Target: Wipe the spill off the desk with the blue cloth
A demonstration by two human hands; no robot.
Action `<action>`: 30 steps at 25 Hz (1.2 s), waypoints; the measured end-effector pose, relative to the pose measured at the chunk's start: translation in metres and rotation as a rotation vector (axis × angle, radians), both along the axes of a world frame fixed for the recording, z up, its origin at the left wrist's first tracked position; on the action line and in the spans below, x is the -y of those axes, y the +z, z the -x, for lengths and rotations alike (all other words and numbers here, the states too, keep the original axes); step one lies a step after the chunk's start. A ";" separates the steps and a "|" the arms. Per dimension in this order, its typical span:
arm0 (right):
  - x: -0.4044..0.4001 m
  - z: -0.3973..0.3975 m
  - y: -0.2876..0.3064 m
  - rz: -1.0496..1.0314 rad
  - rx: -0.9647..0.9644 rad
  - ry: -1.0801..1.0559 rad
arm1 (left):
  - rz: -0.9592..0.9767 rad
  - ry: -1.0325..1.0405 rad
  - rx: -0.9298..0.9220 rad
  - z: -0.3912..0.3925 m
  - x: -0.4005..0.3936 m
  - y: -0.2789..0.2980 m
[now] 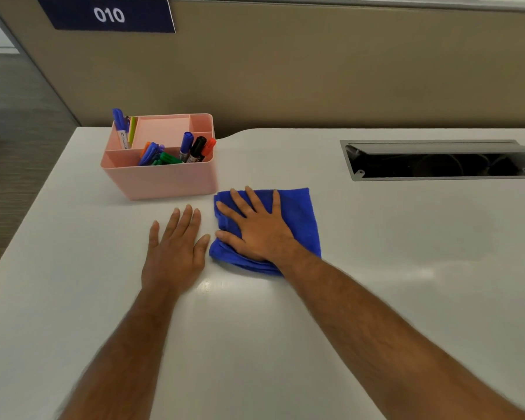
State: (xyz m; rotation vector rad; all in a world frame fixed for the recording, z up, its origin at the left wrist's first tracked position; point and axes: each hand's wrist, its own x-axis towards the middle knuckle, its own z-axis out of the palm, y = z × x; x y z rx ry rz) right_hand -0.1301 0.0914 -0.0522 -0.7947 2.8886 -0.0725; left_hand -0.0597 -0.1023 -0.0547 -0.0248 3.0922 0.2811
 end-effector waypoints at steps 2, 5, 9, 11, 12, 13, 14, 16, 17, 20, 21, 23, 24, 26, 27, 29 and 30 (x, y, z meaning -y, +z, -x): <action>-0.001 0.008 0.000 -0.002 -0.004 0.019 | -0.013 0.003 -0.009 0.000 0.000 0.000; -0.013 0.019 0.001 0.003 0.002 -0.018 | -0.018 0.008 0.003 0.001 0.000 0.000; -0.049 0.037 0.004 0.001 0.006 -0.126 | -0.032 0.010 -0.001 0.001 0.001 0.000; -0.073 0.042 0.005 0.003 0.009 -0.179 | -0.039 0.009 -0.010 0.001 0.001 0.000; -0.086 0.042 0.005 0.004 0.008 -0.207 | -0.041 0.009 -0.013 0.000 0.001 0.000; -0.099 0.042 0.006 0.003 0.004 -0.237 | -0.043 0.008 -0.013 0.000 0.002 -0.001; -0.113 0.041 0.006 0.000 0.001 -0.271 | -0.043 0.007 -0.011 0.000 0.001 0.000; -0.142 0.034 0.008 -0.015 0.002 -0.342 | -0.046 0.006 -0.006 0.000 0.002 0.000; -0.157 0.028 0.009 -0.023 0.004 -0.380 | -0.049 0.005 -0.006 0.000 0.001 0.000; -0.192 0.002 0.011 -0.027 0.017 -0.480 | -0.047 0.002 -0.001 0.000 0.001 0.001; -0.199 -0.009 0.010 -0.027 0.016 -0.502 | -0.044 0.000 0.003 0.000 0.001 0.002; -0.203 -0.033 0.007 -0.032 0.004 -0.528 | -0.047 -0.001 0.007 0.000 0.001 0.002; -0.202 -0.043 0.005 -0.040 -0.004 -0.536 | -0.049 -0.001 0.009 0.000 0.000 0.003; -0.193 -0.054 0.004 -0.061 -0.008 -0.548 | -0.046 -0.001 0.009 0.000 0.000 0.003; -0.184 -0.056 0.005 -0.065 -0.005 -0.548 | -0.043 0.001 0.005 -0.001 -0.001 0.003; -0.157 -0.056 0.007 -0.054 -0.006 -0.522 | -0.042 0.002 -0.005 -0.001 -0.001 0.002; -0.138 -0.054 0.007 -0.041 -0.012 -0.488 | -0.043 0.001 -0.009 0.000 0.000 0.002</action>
